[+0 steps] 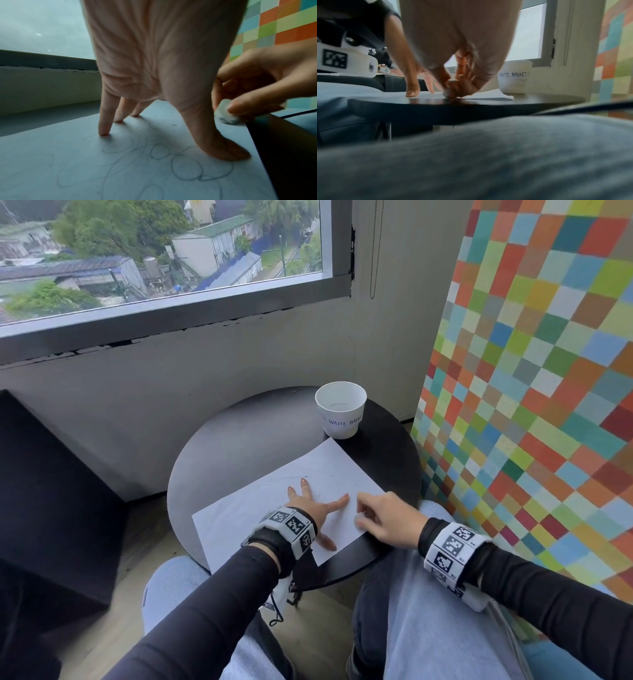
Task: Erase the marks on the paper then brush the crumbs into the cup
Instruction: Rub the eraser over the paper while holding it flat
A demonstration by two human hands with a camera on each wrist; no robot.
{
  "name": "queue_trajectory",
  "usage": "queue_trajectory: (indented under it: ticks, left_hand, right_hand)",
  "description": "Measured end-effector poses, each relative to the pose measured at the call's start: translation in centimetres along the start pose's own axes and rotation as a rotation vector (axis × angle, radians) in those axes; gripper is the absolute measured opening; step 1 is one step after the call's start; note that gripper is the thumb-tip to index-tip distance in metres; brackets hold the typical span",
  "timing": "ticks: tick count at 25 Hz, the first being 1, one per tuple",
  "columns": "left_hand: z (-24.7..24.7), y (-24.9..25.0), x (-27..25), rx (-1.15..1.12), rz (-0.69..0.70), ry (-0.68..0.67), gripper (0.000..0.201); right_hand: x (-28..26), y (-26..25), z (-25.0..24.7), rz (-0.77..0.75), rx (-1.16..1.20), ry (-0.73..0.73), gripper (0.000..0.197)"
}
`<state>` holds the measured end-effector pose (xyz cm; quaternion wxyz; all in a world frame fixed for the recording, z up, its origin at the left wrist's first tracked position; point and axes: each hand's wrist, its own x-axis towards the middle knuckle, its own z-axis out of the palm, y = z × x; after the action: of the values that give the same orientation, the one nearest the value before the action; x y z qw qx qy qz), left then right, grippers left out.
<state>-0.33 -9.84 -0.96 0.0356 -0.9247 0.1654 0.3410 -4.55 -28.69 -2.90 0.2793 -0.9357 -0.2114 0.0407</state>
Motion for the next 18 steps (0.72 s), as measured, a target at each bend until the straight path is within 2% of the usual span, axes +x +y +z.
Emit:
queue_trajectory:
  ticks: [2, 5, 9, 12, 16, 18]
  left_hand:
    - [-0.09, 0.03, -0.11, 0.001, -0.009, -0.002, 0.107]
    - [-0.12, 0.19, 0.0, 0.005, -0.008, -0.006, 0.108]
    - [-0.34, 0.28, -0.17, 0.008, -0.022, -0.012, 0.108]
    - [-0.4, 0.43, -0.21, 0.008, -0.016, -0.014, 0.108]
    - [-0.45, 0.43, -0.31, 0.008, -0.026, -0.019, 0.108]
    - [-0.42, 0.44, -0.38, 0.005, -0.021, -0.02, 0.107]
  right_hand:
    - [0.01, 0.3, 0.04, 0.02, 0.0, 0.034, 0.014]
    - [-0.45, -0.53, 0.6, -0.082, 0.03, -0.081, 0.01]
    - [0.01, 0.25, 0.14, 0.008, 0.008, 0.008, 0.011]
    - [-0.4, -0.41, 0.61, -0.072, 0.01, -0.076, 0.009]
    - [-0.04, 0.16, 0.12, -0.004, 0.007, 0.007, 0.008]
    - [-0.2, -0.5, 0.47, -0.068, 0.016, -0.061, 0.006]
